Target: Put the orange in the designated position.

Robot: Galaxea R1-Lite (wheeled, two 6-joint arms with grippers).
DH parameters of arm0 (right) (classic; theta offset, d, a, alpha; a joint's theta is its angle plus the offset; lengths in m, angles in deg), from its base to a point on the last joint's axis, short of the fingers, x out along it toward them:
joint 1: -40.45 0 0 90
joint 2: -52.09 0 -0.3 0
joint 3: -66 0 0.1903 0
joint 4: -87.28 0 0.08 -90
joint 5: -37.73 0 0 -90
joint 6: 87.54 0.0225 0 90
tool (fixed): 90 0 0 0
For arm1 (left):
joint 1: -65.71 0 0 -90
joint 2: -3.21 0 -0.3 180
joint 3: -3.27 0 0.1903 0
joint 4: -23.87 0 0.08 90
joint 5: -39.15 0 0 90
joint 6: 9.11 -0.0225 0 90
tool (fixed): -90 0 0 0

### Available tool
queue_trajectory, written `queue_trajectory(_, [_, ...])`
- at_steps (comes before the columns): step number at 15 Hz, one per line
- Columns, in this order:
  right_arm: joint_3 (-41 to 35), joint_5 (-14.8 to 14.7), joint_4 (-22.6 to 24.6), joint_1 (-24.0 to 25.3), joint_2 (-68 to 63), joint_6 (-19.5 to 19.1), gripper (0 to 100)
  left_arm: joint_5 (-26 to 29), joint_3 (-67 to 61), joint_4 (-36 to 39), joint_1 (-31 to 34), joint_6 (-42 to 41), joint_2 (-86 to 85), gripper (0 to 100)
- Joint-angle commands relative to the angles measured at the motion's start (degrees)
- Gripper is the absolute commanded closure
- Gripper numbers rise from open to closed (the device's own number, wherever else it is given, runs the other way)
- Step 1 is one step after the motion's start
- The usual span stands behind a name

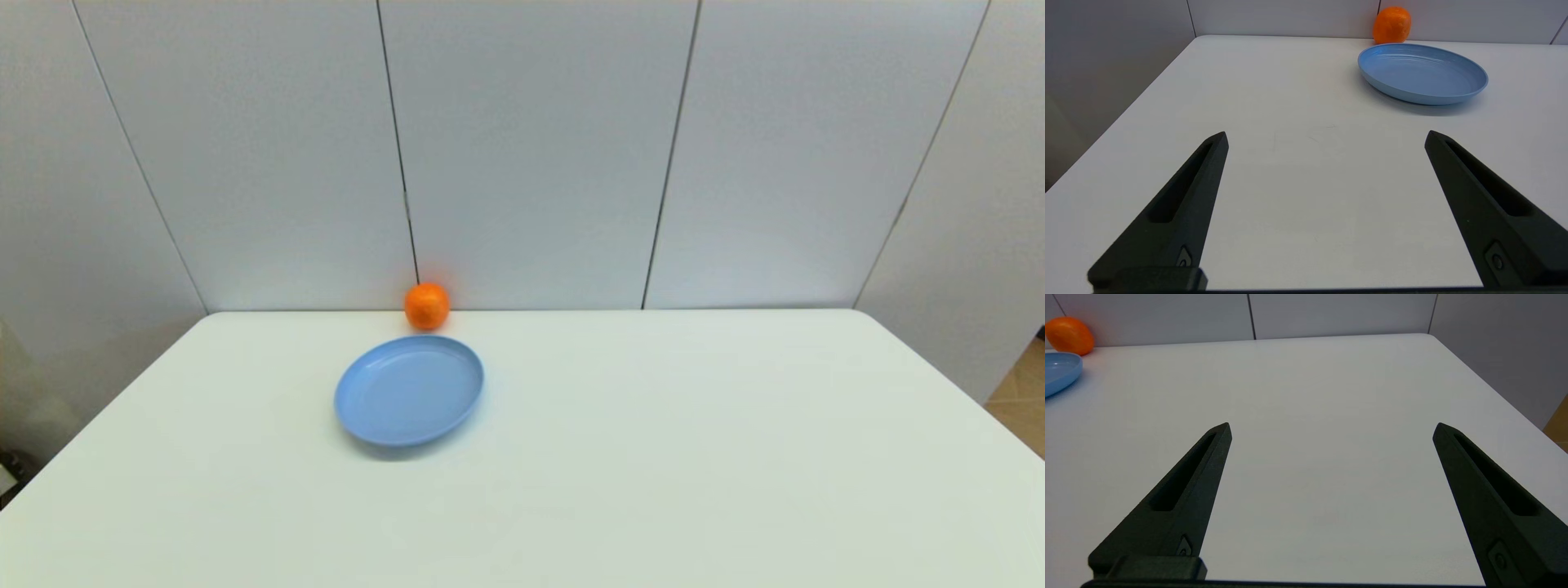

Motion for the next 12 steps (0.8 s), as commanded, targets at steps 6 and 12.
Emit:
queue_trajectory(6, [0.0, 0.0, 0.1, 0.0, 0.0, 0.0, 0, 0.0, -0.1, 0.0, 0.0, 0.0, 0.1, 0])
queue_trajectory(12, [0.0, 0.0, 0.1, 0.0, 0.0, 0.0, 0, 0.0, -0.1, 0.0, 0.0, 0.0, 0.1, 0])
